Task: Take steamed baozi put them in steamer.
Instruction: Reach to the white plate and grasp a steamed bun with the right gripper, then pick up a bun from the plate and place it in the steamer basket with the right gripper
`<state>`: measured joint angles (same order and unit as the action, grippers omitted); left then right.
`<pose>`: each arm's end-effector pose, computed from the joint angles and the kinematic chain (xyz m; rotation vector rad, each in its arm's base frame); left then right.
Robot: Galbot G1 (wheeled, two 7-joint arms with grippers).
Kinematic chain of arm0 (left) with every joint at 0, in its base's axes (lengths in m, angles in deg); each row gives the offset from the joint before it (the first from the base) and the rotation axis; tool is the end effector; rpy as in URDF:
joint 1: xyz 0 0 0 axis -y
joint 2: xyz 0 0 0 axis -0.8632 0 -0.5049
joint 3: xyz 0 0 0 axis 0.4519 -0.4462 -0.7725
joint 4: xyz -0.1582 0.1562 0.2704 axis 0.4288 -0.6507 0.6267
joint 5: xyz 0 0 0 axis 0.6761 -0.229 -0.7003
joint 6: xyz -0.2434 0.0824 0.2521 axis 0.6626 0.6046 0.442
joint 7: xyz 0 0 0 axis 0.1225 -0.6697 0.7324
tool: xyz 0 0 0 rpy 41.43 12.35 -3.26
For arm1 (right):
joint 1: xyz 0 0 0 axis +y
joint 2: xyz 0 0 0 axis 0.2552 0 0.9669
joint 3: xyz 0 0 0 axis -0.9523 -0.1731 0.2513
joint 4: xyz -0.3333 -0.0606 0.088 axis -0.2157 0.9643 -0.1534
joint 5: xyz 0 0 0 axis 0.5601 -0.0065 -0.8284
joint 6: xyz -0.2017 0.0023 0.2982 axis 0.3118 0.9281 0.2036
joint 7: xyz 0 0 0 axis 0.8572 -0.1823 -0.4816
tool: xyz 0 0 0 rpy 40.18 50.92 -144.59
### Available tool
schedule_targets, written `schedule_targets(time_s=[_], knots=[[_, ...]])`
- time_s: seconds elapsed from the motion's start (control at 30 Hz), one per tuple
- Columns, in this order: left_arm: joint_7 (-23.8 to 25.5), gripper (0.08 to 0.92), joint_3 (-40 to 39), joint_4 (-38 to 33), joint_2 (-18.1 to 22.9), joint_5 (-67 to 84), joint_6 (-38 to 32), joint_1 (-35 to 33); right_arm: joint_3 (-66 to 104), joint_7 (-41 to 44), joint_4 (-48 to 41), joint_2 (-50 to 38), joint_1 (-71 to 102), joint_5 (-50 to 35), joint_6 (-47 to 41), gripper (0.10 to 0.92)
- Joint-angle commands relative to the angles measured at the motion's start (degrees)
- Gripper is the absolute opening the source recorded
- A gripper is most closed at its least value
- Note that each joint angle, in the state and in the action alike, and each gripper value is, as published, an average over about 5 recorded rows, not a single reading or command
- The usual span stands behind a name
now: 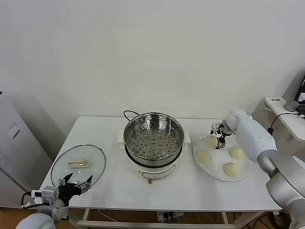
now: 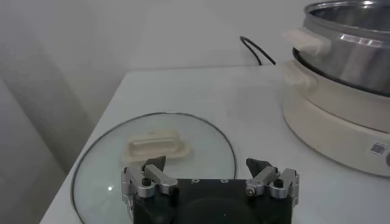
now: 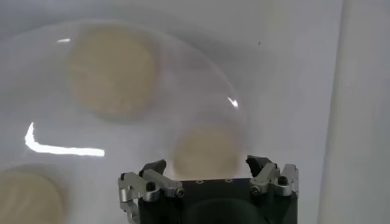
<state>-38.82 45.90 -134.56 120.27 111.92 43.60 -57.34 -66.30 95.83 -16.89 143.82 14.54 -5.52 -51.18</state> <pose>0.2184 0.1169 -0.2825 -0.1051 -2.6022 -0.1005 0.6204 -0.1857 -0.2461 1.1155 -1.4532 1.5189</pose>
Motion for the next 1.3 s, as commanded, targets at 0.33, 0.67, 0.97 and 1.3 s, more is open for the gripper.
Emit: schedule_targets(time_s=[0.33,0.67,0.97,1.3], knots=[[-0.04,0.823,0.50,-0.97,-0.03,-0.02,0.08,-0.37,1.21,0.49,1.15,-0.25,-0.67,0.06,-0.27,0.414],[-0.19,0.823,1.39,-2.08,0.57,-0.03,0.19,-1.49,-17.96,6.47,17.31,-10.10,-15.98,-18.84,-0.42,0.399],[-0.23,0.823,1.01,-2.78,0.53,-0.09,0.28,-1.49,-25.12,11.54,22.22,-6.63,-29.98,-30.18,13.73,0.403],[-0.24,0.823,0.64,-2.92,0.50,-0.16,0.22,-1.61,-23.74,15.36,21.22,5.74,-30.26,-28.85,38.37,0.408]])
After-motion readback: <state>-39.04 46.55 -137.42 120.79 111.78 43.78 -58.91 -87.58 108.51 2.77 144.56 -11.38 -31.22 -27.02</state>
